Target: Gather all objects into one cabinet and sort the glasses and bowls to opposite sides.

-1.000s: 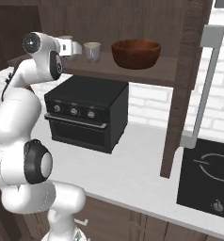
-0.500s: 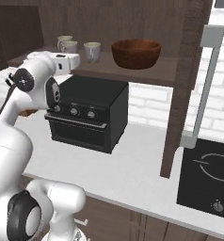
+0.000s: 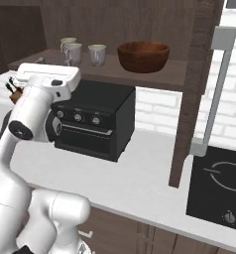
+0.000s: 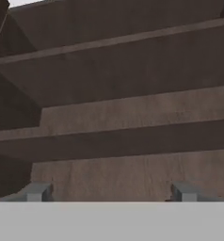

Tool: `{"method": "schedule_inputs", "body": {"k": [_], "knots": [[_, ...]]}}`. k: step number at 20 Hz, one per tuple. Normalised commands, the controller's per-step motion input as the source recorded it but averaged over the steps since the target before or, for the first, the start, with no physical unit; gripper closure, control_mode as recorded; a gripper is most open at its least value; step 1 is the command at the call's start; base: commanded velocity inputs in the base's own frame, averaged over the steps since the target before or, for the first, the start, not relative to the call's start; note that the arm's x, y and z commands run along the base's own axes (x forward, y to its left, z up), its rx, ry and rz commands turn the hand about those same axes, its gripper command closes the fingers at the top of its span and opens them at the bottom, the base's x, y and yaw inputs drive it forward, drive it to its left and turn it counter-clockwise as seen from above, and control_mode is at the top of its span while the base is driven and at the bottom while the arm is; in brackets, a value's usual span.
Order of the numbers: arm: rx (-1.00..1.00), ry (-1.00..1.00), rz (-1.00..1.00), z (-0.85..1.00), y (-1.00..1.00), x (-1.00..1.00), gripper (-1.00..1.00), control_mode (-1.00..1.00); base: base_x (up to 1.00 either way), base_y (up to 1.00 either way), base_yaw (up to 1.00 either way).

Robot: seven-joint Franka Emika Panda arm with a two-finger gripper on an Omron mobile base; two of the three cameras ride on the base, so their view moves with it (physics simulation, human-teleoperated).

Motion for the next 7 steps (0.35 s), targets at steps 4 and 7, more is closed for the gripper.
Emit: {"method": "schedule_inputs", "body": {"k": [4, 7], "knots": [[0.0, -0.39, 0.0, 0.22, -0.21, -1.0, -1.0, -1.0, 0.0, 0.0, 0.0], [0.0, -0.45, 0.0, 0.18, -0.18, -1.0, -1.0, -1.0, 0.0, 0.0, 0.0]]}}
